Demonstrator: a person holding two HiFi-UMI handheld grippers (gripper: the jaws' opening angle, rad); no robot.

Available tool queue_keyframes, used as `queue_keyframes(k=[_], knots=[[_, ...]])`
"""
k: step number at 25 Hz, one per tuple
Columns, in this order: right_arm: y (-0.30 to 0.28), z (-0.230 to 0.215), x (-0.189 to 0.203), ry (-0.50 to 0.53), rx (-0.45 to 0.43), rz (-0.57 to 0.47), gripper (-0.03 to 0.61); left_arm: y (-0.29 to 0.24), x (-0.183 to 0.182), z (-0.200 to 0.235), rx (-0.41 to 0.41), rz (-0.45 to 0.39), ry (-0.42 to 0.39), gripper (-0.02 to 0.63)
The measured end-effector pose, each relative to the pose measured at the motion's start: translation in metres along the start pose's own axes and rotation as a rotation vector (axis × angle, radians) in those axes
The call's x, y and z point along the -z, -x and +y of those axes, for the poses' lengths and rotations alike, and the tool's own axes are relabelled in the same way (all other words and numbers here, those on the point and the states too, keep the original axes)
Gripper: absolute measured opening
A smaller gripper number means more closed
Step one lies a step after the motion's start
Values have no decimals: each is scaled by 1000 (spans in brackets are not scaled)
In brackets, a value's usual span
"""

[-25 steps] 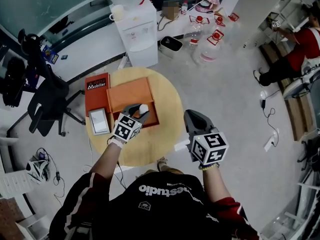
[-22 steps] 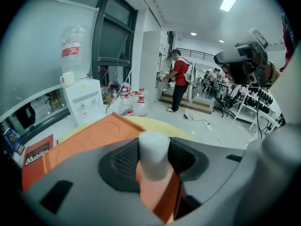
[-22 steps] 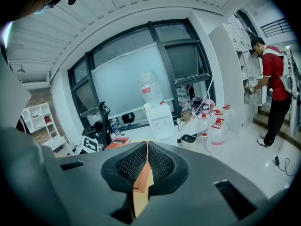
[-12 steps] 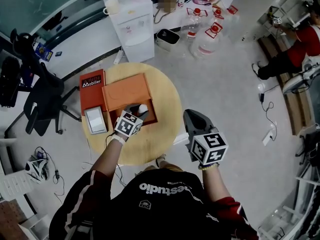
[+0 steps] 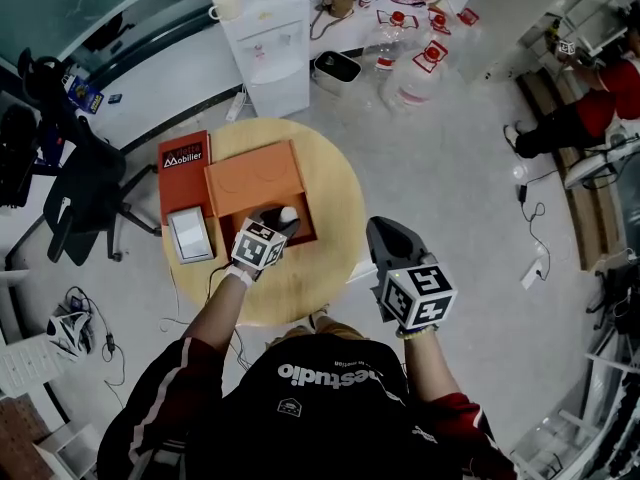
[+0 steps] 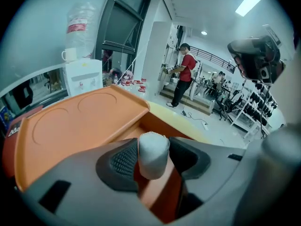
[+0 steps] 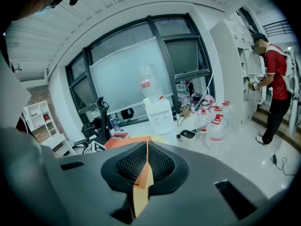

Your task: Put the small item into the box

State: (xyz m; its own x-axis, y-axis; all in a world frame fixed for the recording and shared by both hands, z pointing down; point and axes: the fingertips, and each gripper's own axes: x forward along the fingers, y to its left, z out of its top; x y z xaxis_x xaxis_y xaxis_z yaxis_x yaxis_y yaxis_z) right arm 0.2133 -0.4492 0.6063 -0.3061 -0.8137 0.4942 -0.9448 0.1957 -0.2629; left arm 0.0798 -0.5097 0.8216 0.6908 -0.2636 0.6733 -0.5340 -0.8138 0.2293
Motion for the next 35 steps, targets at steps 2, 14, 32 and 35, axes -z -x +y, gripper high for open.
queue_keyframes(k=[2, 14, 32, 35], knots=[[0, 2, 0, 5, -3, 2, 35, 1, -1, 0, 2, -8, 5, 235], [4, 12, 0, 14, -10, -3, 35, 13, -7, -2, 5, -32, 7, 264], [37, 51, -6, 43, -54, -44, 35, 74, -17, -12, -53, -134, 39, 262], [45, 64, -9, 62, -70, -56, 35, 92, -16, -15, -67, -166, 64, 262]])
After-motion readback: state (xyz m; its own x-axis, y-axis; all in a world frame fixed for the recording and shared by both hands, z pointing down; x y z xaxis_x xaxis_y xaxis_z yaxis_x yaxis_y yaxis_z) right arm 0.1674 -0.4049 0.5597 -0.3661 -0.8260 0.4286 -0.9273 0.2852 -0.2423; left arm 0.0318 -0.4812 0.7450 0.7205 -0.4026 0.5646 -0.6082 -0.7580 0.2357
